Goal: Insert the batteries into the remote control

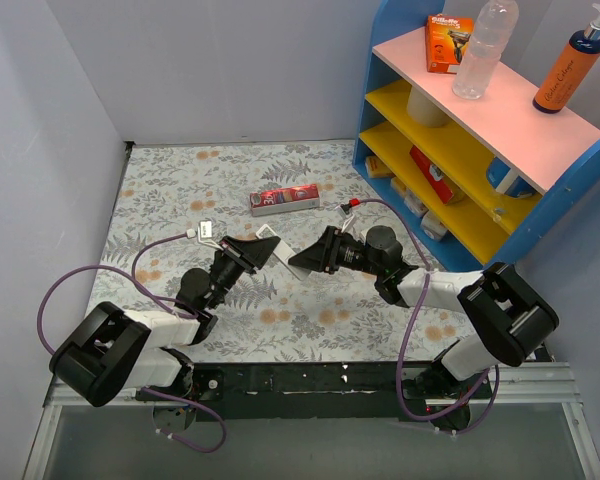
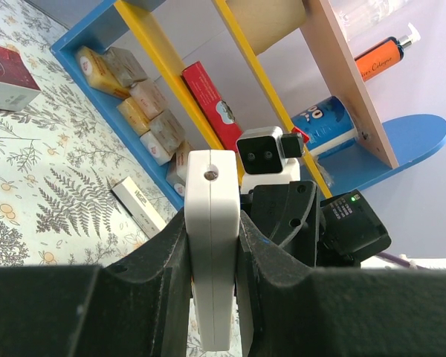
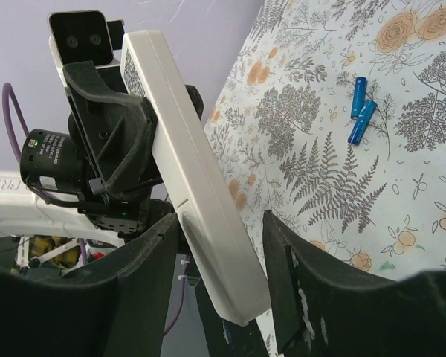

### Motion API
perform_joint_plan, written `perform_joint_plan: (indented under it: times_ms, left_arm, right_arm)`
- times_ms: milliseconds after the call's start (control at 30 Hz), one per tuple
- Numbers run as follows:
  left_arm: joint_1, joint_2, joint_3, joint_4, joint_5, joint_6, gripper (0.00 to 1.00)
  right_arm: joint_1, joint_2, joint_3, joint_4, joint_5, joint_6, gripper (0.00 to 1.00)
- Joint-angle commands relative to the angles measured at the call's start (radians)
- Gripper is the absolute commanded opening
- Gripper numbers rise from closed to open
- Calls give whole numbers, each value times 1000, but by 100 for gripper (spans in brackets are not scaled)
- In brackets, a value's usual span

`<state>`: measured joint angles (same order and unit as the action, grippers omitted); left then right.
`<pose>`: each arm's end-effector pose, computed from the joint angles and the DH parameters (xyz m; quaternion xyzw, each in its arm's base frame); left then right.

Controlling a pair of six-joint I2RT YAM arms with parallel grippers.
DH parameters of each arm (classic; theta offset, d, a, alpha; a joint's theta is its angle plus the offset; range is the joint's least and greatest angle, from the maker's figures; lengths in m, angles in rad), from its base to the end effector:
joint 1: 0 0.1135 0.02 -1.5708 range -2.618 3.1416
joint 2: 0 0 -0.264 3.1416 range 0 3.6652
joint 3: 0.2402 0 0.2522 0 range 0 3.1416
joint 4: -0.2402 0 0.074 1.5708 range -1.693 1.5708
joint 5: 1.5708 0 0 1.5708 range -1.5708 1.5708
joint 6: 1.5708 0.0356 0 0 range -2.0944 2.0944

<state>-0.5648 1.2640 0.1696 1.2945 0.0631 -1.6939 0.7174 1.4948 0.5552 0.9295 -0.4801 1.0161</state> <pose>0.1789 -0.1160 0.1968 -0.3178 0.5475 -0.7082 0.3126 0.2141 0.2086 0.2133 -0.0627 0.7075 0.6302 0.3136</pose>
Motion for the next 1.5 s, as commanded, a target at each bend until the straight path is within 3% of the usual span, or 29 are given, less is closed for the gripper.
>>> perform_joint_plan:
  times_ms: [0, 333, 667, 900, 1467]
  left_arm:
    - [5, -28, 18, 180, -29, 14, 0]
    - [5, -29, 22, 181, -17, 13, 0]
    - [3, -32, 22, 187, -22, 25, 0]
    - [5, -32, 18, 207, -29, 30, 0]
    - [5, -43, 14, 216, -32, 22, 0]
  right_arm:
    - [5, 7, 45, 77, -38, 21, 57]
    - [5, 39, 49, 95, -41, 45, 52]
    - [5, 39, 6, 49, -58, 41, 26]
    - [4, -47, -27, -150, -45, -50, 25]
    - [4, -91, -133, -178, -17, -56, 29]
